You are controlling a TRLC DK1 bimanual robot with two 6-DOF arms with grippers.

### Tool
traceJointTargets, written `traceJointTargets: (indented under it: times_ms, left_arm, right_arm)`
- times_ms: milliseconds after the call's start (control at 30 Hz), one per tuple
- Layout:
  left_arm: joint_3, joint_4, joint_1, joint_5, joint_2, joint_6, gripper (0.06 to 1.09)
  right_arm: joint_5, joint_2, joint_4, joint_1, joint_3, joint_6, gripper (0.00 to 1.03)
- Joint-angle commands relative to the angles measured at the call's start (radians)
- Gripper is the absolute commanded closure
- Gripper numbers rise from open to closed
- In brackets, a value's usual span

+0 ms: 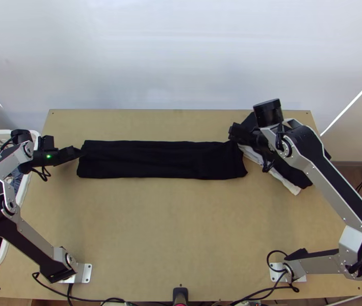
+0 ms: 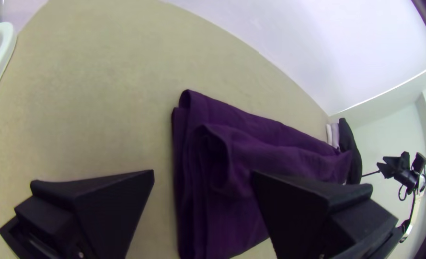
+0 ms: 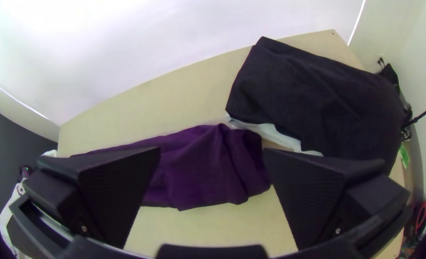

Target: Fold the t-shirt

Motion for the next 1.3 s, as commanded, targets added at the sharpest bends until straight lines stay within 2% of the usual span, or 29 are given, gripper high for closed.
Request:
traceJointTargets:
  times_ms: [0,433,700,733,767,800,833,900,1033,1267]
  left_arm:
    - [0.008,0.013,0.009,0.027,0.046,0.022,0.12]
    - [0.000,0.008,-0.097,0.052,0.097,-0.001,0.12]
    - [0.005,0.033,-0.227,0.040,0.095,-0.115,0.11]
    - [0.002,0.036,-0.235,0.030,0.091,-0.123,0.14]
    - [0.000,0.036,-0.239,0.017,0.086,-0.123,0.22]
    - [-0.004,0.037,-0.239,0.003,0.074,-0.123,0.35]
    - [-0.012,0.048,-0.230,-0.012,0.062,-0.123,0.55]
    - [-0.006,0.054,-0.199,-0.016,0.052,-0.106,1.06]
    - [-0.001,0.028,-0.074,-0.017,0.019,-0.092,1.05]
    - [0.129,-0.150,0.172,-0.017,0.022,0.060,1.05]
  right_arm:
    - [-0.030,0.007,-0.009,-0.005,0.006,0.005,0.04]
    - [-0.036,0.012,-0.009,-0.020,0.015,0.005,0.04]
    - [-0.036,0.032,-0.008,-0.024,0.035,0.014,0.04]
    - [-0.036,0.033,-0.008,-0.025,0.037,0.014,0.04]
    - [-0.036,0.033,-0.008,-0.028,0.040,0.014,0.04]
    - [-0.036,0.033,-0.008,-0.034,0.040,0.012,0.04]
    - [-0.036,0.033,-0.008,-0.039,0.042,0.011,0.04]
    - [-0.036,0.030,-0.008,-0.056,0.042,0.009,0.04]
    - [-0.038,0.020,-0.008,-0.091,0.039,0.006,0.04]
    - [-0.039,0.000,-0.008,-0.120,0.012,0.006,0.04]
